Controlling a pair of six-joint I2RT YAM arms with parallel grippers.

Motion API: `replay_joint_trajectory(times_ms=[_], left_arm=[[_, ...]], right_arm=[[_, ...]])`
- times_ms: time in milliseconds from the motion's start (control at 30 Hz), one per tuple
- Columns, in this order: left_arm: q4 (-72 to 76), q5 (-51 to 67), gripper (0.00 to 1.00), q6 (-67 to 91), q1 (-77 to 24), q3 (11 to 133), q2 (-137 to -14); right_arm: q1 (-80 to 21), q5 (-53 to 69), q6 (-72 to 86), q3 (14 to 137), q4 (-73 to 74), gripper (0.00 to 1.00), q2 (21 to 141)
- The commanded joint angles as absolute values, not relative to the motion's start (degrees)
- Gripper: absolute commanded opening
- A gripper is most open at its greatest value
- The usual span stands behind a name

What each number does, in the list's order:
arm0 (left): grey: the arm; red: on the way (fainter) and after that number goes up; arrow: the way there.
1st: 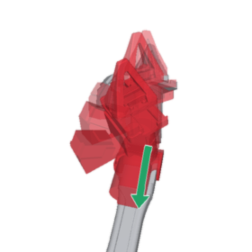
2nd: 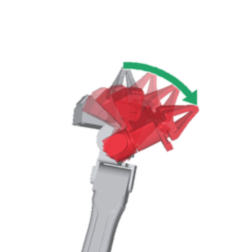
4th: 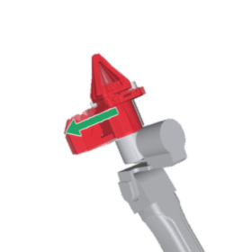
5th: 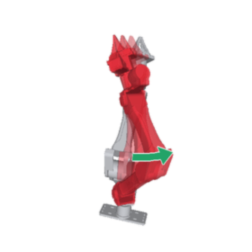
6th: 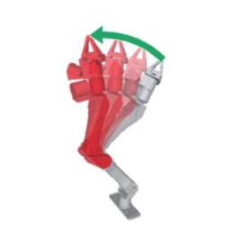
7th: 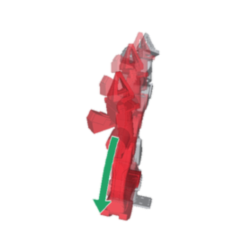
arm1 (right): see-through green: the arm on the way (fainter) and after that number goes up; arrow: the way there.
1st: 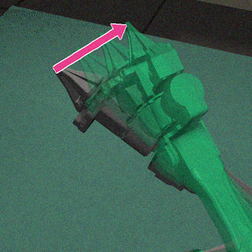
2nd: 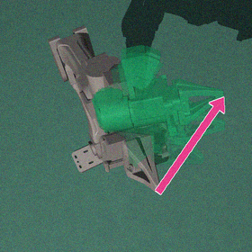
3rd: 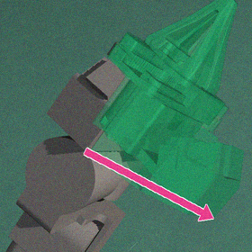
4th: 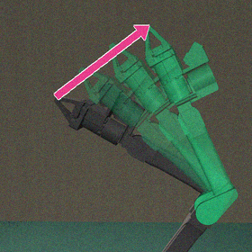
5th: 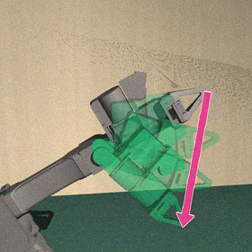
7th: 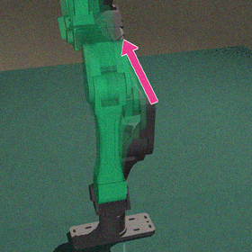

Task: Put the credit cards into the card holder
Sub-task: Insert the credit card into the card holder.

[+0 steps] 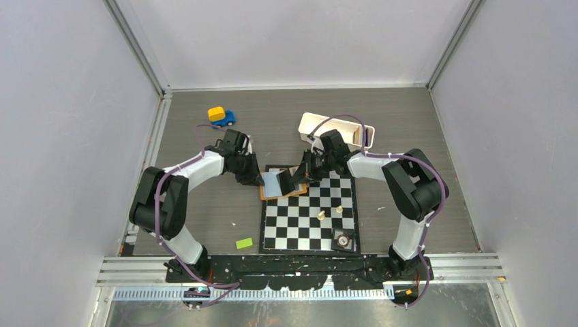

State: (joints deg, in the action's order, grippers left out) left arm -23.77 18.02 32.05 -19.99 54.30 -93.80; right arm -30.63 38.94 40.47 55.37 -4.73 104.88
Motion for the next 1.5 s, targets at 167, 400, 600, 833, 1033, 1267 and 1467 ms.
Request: replay_joint_trajectory(times_ms=[167, 400, 600, 833, 1033, 1267, 1467], left_arm=[[-23.9, 16.0, 0.15, 30.1, -20.0, 54.7, -95.6], [-23.9, 16.1, 0.14, 30.1, -20.0, 54.5, -95.5], [-23.5, 16.5, 0.10, 30.2, -20.1, 54.4, -95.6], [-23.5, 16.6, 0.01, 30.3, -20.0, 54.2, -95.4], [-23.4, 16.1, 0.00, 30.5, -20.0, 53.7, -95.2], [-23.7, 16.0, 0.00, 30.5, -20.0, 53.6, -94.6], [-23.0, 17.0, 0.00, 30.8, -20.0, 53.2, -94.1]], right_arm=[[-30.9, 34.9, 40.3, 54.1, -9.3, 0.00, 105.5], [-31.3, 33.8, 40.3, 54.2, -10.1, 0.01, 106.9], [-32.8, 33.6, 41.1, 53.7, -10.1, 0.00, 107.6], [-34.0, 30.7, 41.8, 53.8, -9.1, 0.11, 106.9], [-34.1, 27.1, 38.5, 55.8, -1.5, 0.32, 103.7], [-36.6, 21.8, 36.2, 58.0, 4.7, 0.44, 102.9], [-39.3, 17.7, 36.3, 59.4, 6.1, 0.45, 102.2]])
